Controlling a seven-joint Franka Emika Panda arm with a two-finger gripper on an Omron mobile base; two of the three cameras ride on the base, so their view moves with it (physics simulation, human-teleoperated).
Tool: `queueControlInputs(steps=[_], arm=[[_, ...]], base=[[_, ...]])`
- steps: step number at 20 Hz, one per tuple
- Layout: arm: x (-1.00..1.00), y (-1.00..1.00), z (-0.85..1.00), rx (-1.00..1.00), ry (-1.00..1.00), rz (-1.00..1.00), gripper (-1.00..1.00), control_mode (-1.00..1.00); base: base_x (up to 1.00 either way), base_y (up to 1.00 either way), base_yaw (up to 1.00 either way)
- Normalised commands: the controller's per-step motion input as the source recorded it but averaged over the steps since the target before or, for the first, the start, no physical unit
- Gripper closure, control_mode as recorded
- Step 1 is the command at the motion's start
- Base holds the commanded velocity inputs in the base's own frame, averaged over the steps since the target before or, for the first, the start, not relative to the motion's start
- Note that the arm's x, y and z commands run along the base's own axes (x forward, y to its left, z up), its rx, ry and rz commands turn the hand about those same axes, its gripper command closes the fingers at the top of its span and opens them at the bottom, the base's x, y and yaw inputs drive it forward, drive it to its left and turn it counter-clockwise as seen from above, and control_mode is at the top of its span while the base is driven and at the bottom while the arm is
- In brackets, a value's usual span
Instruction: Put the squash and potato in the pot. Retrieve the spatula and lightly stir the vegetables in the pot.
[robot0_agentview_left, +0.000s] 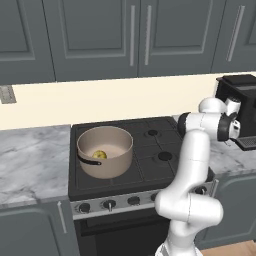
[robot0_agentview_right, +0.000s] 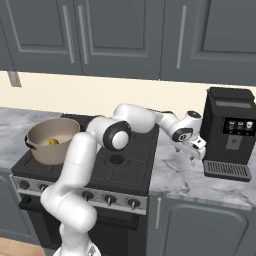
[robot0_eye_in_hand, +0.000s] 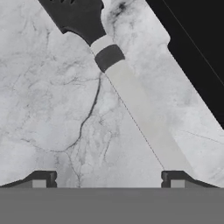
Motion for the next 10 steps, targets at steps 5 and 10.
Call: queueControlInputs(steps=[5,10], arm=[[0.01,0.0,0.1,0.03,-0.2,0.0,-1.0,-1.0],[0.02,0.0,-0.02,0.0,-0.08,-0.01,-1.0,-1.0]], base=[[0.0,0.0,0.0],[0.0,0.0,0.0]])
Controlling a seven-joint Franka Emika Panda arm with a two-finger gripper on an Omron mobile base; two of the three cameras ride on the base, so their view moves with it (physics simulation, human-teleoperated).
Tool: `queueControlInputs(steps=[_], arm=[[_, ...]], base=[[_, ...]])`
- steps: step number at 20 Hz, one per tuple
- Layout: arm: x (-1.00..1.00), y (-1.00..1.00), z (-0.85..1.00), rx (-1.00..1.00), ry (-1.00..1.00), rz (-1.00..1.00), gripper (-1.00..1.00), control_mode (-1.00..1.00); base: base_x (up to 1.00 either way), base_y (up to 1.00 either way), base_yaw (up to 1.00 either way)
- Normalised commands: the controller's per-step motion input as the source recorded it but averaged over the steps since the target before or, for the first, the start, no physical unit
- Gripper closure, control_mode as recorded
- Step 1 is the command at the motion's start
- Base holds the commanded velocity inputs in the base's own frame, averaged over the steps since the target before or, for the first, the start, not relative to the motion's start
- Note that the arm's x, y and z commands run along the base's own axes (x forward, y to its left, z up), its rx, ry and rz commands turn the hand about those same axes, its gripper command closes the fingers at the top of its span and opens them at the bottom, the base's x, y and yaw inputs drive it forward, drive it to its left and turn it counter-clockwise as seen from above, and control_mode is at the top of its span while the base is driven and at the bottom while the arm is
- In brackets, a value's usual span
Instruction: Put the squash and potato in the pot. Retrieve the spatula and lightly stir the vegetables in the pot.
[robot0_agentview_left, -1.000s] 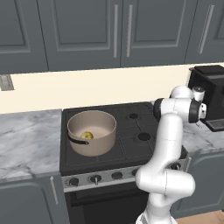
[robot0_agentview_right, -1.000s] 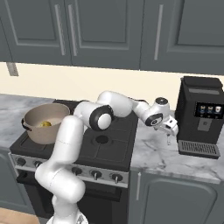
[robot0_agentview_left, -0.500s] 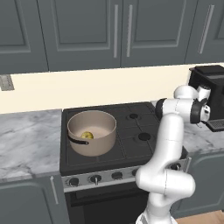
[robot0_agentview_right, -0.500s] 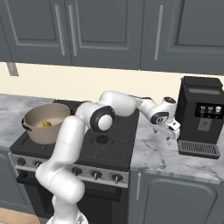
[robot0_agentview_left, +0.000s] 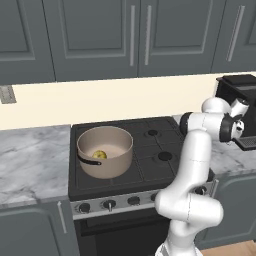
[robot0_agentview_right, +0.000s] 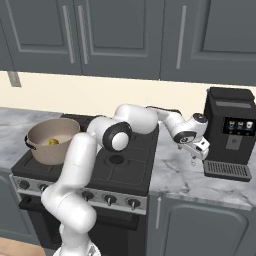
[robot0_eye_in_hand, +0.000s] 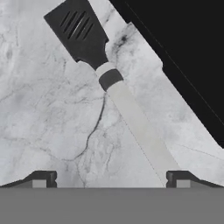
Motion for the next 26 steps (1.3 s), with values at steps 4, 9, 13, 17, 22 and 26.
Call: queueControlInputs(steps=[4,9,13,17,22,26], arm=[[0.0,0.0,-0.33,0.01,0.0,-0.02,-1.0,-1.0],[0.05,-0.04,-0.23,0.0,-0.05,0.0,-1.0,-1.0],[0.0,0.0,-0.02,0.02,-0.05,0.0,-1.0,-1.0],[0.01,0.0,0.09,0.0,-0.12,0.0,-1.0,-1.0],[0.05,0.0,-0.01,0.0,-0.1,0.0,-1.0,-1.0],[0.02,0.0,-0.2,0.0,-0.01,0.0,-1.0,-1.0]], base=[[0.0,0.0,0.0],[0.0,0.0,0.0],[0.0,0.0,0.0],[0.0,0.0,0.0],[0.0,0.0,0.0],[0.0,0.0,0.0]])
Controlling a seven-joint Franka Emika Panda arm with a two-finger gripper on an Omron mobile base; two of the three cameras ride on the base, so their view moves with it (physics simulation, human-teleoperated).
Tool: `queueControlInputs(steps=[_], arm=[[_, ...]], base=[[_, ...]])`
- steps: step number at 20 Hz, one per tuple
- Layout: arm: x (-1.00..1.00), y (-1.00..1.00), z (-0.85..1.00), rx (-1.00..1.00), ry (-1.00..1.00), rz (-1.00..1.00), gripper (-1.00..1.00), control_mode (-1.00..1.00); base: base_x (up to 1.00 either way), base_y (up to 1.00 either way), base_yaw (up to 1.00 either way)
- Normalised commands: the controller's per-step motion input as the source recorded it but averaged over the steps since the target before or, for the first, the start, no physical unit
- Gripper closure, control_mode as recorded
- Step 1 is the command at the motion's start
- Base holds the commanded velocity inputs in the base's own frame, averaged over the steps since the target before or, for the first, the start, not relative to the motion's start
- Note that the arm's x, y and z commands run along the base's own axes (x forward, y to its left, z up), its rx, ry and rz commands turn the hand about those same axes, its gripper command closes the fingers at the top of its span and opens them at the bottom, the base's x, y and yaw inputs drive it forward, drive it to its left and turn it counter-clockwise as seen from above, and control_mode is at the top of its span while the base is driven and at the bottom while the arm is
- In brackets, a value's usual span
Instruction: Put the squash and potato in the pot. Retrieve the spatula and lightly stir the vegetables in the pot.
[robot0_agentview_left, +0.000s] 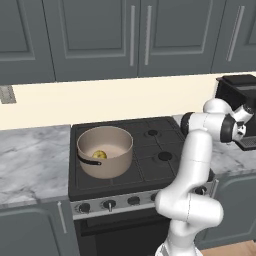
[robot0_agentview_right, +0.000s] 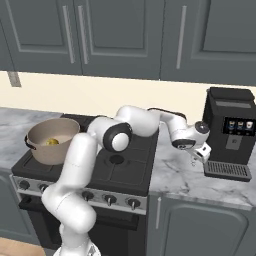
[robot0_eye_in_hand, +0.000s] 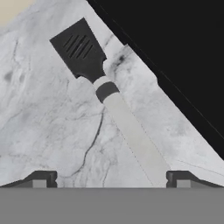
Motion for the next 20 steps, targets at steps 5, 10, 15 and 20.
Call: queueControlInputs(steps=[5,10,15,20], arm=[[0.0,-0.04,-0.37,-0.02,0.0,0.0,-1.0,-1.0],[-0.04,0.0,-0.4,-0.01,0.01,-0.01,-1.0,-1.0],[-0.32,0.08,-0.31,0.03,0.08,-0.03,-1.0,-1.0],[-0.37,0.18,-0.15,0.12,0.05,-0.01,-1.0,-1.0]], base=[[0.0,0.0,0.0],[0.0,0.0,0.0],[0.0,0.0,0.0],[0.0,0.0,0.0]])
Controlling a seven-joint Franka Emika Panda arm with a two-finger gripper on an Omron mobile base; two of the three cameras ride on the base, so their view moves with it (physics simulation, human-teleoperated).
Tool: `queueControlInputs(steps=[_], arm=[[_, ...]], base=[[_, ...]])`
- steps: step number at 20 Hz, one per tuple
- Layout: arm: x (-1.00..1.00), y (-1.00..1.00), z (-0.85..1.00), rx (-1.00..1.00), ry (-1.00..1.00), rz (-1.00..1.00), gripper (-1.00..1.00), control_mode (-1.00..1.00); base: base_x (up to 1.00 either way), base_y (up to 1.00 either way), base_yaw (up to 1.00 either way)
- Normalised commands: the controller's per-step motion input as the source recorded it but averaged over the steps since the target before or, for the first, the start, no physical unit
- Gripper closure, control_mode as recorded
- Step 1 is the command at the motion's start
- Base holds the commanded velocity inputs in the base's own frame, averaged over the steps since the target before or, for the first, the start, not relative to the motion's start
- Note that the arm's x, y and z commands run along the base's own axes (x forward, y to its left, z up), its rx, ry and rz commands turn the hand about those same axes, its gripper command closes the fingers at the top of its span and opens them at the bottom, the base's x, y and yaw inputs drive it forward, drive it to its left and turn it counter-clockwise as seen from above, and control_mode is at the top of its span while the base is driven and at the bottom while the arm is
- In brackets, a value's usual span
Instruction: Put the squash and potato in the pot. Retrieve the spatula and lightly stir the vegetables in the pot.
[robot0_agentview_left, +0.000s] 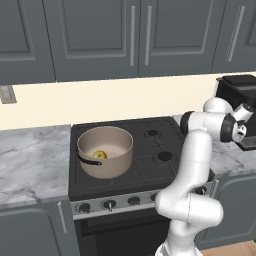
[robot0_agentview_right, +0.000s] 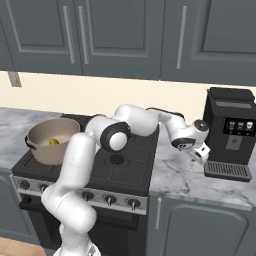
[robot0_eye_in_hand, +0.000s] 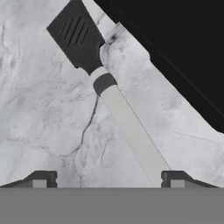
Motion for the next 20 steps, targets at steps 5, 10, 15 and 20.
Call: queueControlInputs(steps=[5,10,15,20], arm=[[-0.42,0.21,-0.15,0.13,0.02,0.0,-1.0,-1.0],[-0.46,0.36,-0.08,0.11,0.0,0.0,-1.0,-1.0],[-0.29,0.38,0.02,0.01,0.01,-0.01,-1.0,-1.0],[0.16,0.03,0.38,-0.09,-0.03,-0.05,-1.0,-1.0]], base=[[0.0,0.0,0.0],[0.0,0.0,0.0],[0.0,0.0,0.0],[0.0,0.0,0.0]])
